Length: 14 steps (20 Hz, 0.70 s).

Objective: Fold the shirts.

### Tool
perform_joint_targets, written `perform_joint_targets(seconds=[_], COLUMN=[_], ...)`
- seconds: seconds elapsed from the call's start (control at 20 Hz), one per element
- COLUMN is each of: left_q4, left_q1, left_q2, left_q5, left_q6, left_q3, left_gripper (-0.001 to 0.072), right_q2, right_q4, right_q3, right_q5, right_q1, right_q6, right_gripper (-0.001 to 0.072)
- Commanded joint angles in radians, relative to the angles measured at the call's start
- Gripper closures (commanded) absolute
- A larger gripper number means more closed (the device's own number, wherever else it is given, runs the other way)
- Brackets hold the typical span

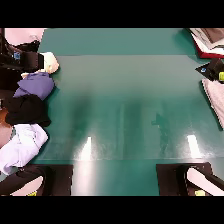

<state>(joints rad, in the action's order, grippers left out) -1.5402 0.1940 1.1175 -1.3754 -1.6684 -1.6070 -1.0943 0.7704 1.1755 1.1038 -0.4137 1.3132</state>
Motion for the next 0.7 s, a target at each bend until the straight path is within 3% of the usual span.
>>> perform_joint_targets(seconds=[0.0,0.55,0.65], left_q4=[0.0,0.0,0.0], left_q1=[0.0,0.0,0.0], left_q2=[0.0,0.0,0.0], left_q5=[0.0,0.003,0.079], left_q6=[0.0,0.0,0.0], left_q3=[0.0,0.0,0.0], left_gripper=[0.068,0.068,0.068], right_q2=[0.005,0.005,0.005], right_q4=[-0.001,-0.001,-0.001], right_q3=[0.0,0.0,0.0], right_q5=[0.0,0.008,0.008], right_q1=[0.006,0.006,0.006], right_q6=[-0.001,-0.001,-0.001], right_gripper=[0.0697,0.0698,0.0697])
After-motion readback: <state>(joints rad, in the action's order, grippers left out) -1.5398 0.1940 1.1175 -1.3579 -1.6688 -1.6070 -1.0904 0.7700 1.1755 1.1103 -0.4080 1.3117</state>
